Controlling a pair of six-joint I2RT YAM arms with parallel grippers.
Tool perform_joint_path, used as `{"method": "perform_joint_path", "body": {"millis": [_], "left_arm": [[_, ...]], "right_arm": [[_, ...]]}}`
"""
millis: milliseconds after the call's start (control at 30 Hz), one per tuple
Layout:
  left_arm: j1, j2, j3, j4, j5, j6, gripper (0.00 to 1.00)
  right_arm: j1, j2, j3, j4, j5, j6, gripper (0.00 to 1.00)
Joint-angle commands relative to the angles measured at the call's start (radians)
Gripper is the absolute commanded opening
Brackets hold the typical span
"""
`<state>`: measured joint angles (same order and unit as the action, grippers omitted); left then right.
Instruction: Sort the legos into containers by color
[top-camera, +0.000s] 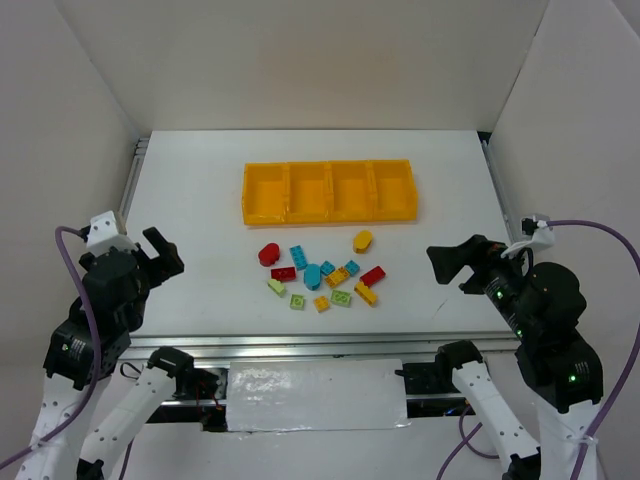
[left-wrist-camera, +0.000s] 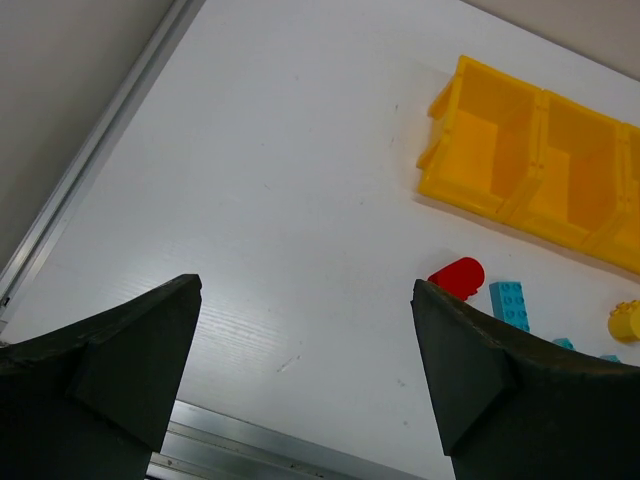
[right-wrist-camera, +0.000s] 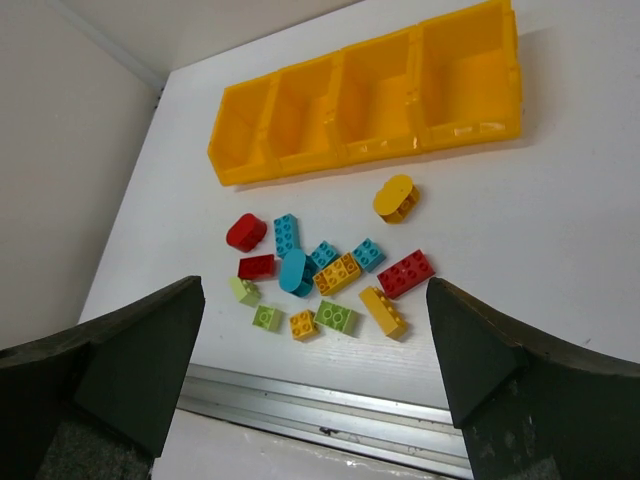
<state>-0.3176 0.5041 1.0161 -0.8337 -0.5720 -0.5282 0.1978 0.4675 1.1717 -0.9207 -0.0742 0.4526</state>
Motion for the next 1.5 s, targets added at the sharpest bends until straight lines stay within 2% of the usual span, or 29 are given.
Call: {"method": "perform_joint_path", "body": {"millis": [0,267,400,467,567,667,767,833,933,1300,1400,1467], "left_arm": [[-0.005,-0.006,-0.005,0.039,-0.005,-0.010,1.00],[-0.005,-0.003,-0.039,0.068,0.001,-0.018,1.00],[-0.005,0.002,-0.074,0.102,0.004,-0.024,1.00],[-0.005,0.002,-0.109,0.116,0.003,-0.033,0.99],[-0.003,0.016,-0.116,0.131,0.012,-0.029,0.99],[0.000,0.022,-0.126,0.140,0.060,-0.013,0.99],[-0.001,0.014,-0.136,0.146,0.096,-0.006,0.99],[-0.005,0.001,-0.140,0.154,0.107,0.000,1.00],[-0.005,-0.007,-0.145,0.162,0.123,0.005,1.00],[-0.014,0.004,-0.152,0.179,0.173,0.022,0.99],[-0.018,-0.007,-0.154,0.179,0.175,0.020,0.99],[-0.018,-0.012,-0.155,0.177,0.175,0.020,0.99]], "right_arm": [[0.002,0.003,-0.009,0.051,0.022,0.018,1.00],[0.000,0.014,-0.011,0.060,0.042,0.049,0.99],[0.002,0.063,-0.052,0.106,-0.021,0.086,1.00],[0.002,0.121,-0.120,0.140,-0.038,0.142,0.99],[0.015,0.230,-0.270,0.300,-0.026,0.222,0.97],[0.092,0.412,-0.329,0.358,0.138,0.276,0.92],[0.205,0.627,-0.307,0.365,0.350,0.333,0.93],[0.238,0.774,-0.281,0.350,0.395,0.375,0.93],[0.291,0.908,-0.251,0.356,0.441,0.426,0.93],[0.348,1.112,-0.268,0.460,0.485,0.546,0.84],[0.356,1.137,-0.294,0.490,0.490,0.572,0.80],[0.357,1.148,-0.299,0.490,0.498,0.593,0.74]]}}
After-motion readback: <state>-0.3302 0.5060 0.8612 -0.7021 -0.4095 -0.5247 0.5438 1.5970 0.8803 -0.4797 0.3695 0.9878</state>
